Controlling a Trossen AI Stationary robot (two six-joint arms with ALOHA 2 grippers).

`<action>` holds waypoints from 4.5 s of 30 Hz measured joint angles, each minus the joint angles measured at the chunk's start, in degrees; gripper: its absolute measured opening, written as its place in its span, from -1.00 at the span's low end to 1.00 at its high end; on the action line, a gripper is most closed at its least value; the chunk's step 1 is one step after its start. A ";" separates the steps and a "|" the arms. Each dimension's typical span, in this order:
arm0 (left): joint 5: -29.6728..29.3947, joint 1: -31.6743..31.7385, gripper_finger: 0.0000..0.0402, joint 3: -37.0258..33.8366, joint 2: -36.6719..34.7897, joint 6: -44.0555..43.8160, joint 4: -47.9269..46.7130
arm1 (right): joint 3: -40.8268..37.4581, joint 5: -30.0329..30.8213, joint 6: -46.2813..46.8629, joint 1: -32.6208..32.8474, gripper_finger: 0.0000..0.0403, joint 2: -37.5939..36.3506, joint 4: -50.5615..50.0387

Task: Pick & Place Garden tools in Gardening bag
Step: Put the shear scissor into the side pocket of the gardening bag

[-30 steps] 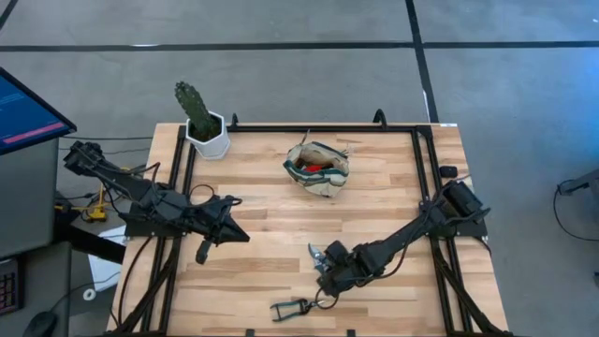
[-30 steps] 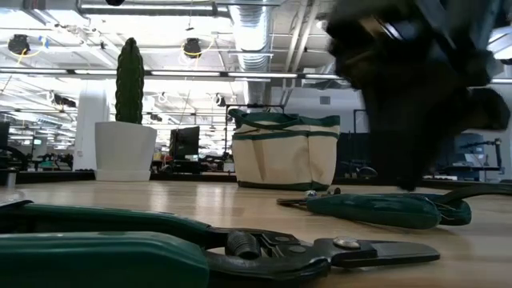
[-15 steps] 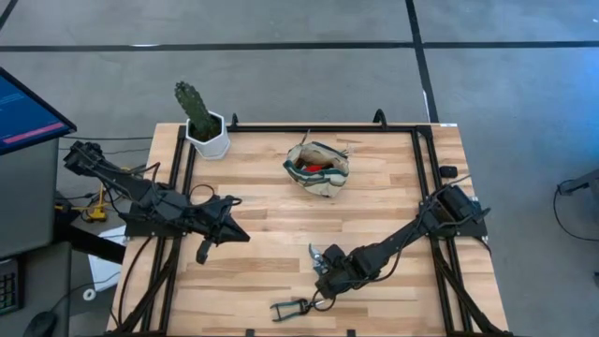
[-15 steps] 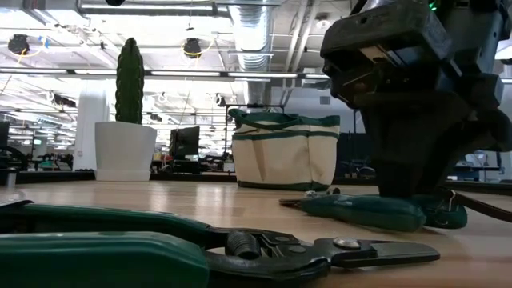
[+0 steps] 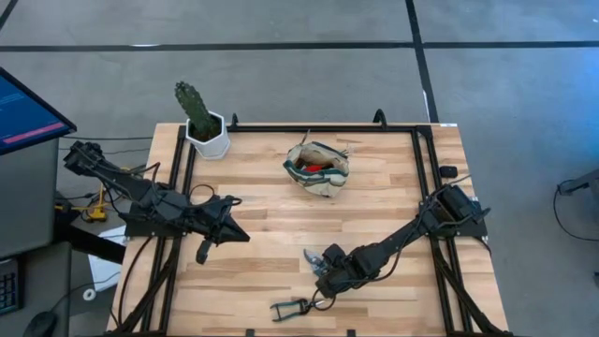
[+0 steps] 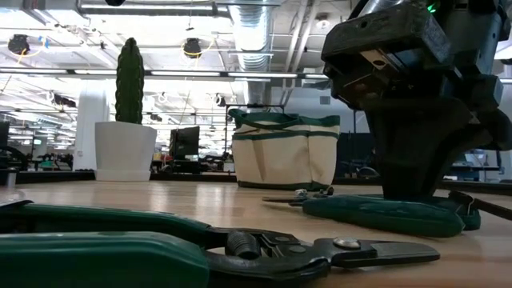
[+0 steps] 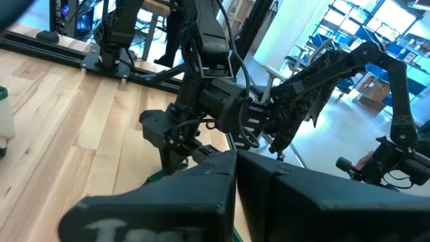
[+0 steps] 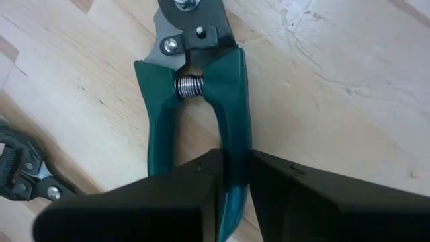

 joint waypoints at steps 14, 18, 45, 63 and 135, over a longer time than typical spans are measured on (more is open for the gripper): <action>0.00 0.00 -0.99 0.00 0.00 0.00 0.05 | 2.26 0.16 -1.67 -0.02 -0.80 0.17 -3.83; 0.00 0.00 -0.99 0.00 0.00 0.00 0.12 | 3.89 0.14 -3.18 -0.01 -0.80 0.17 -6.82; -1.84 1.36 -0.99 0.00 0.04 -0.11 2.91 | 25.71 7.10 -17.21 -3.18 -0.81 0.12 -31.56; -11.61 4.78 -0.99 0.00 0.02 -5.19 2.74 | 49.53 22.65 -27.15 -7.19 -0.81 -1.79 -54.99; 26.60 37.43 0.20 5.66 31.81 -27.04 31.71 | 49.82 13.06 -83.78 -25.31 -0.81 -7.62 -55.34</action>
